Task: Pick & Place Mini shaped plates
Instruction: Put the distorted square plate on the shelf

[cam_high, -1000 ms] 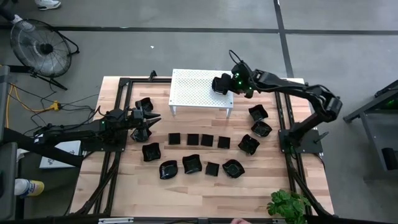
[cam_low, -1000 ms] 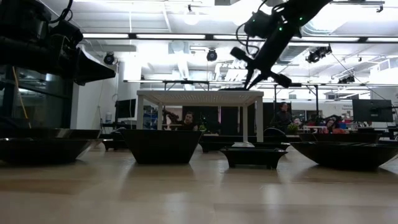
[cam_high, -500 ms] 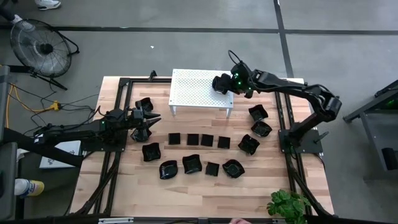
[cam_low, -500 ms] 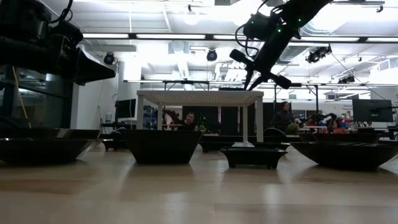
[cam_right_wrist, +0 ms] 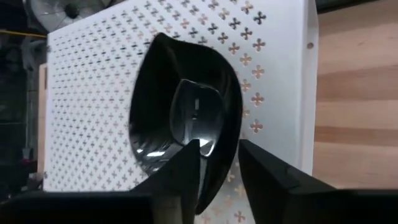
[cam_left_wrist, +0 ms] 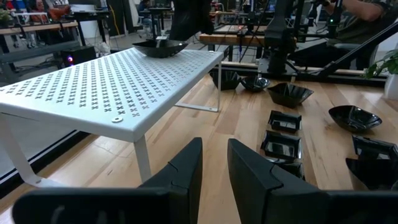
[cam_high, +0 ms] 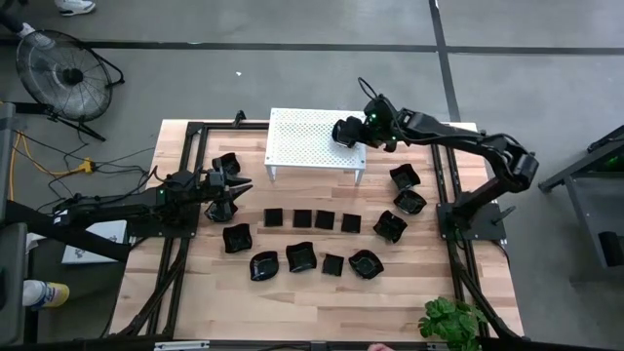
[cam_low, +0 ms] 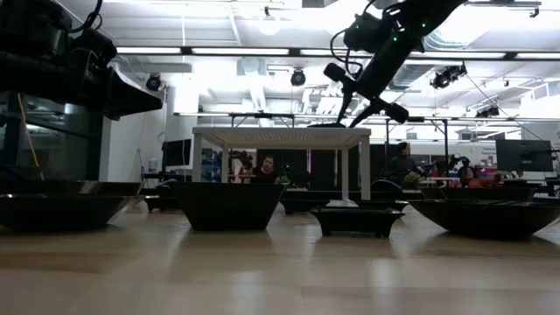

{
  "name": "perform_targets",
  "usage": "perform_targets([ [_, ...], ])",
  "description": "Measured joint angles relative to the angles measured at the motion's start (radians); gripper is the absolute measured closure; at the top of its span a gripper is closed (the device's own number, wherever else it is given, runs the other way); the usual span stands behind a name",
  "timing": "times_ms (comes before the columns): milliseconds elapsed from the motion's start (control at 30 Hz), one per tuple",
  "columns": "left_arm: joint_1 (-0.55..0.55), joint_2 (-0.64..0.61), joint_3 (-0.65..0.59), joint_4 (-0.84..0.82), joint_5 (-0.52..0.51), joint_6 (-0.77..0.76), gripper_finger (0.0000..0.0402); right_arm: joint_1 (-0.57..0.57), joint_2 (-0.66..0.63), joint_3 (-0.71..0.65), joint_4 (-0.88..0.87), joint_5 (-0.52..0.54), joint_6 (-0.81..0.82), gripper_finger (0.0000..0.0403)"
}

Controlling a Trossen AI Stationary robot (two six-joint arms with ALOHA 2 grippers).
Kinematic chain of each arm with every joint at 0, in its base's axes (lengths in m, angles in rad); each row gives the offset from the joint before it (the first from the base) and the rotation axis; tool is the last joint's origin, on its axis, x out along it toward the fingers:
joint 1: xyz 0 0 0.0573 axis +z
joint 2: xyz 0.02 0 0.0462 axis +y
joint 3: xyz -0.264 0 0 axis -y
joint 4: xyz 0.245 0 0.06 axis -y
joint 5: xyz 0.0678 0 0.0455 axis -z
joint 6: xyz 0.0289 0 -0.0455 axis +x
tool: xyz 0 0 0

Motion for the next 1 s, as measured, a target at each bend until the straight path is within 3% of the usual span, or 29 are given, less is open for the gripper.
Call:
perform_targets([
  [333,0.000,0.000,0.000,0.000,0.000,0.000,0.0328,0.013,-0.124,0.000,-0.118,-0.008,-0.093,0.0246],
  [633,0.000,0.000,0.000,0.000,0.000,0.000,0.0328,0.125,-0.223,0.000,-0.268,-0.082,-0.197,0.0242],
  [1000,0.000,0.000,0.000,0.000,0.000,0.000,0.0328,0.267,-0.231,0.000,-0.297,-0.348,-0.559,0.0252],
])
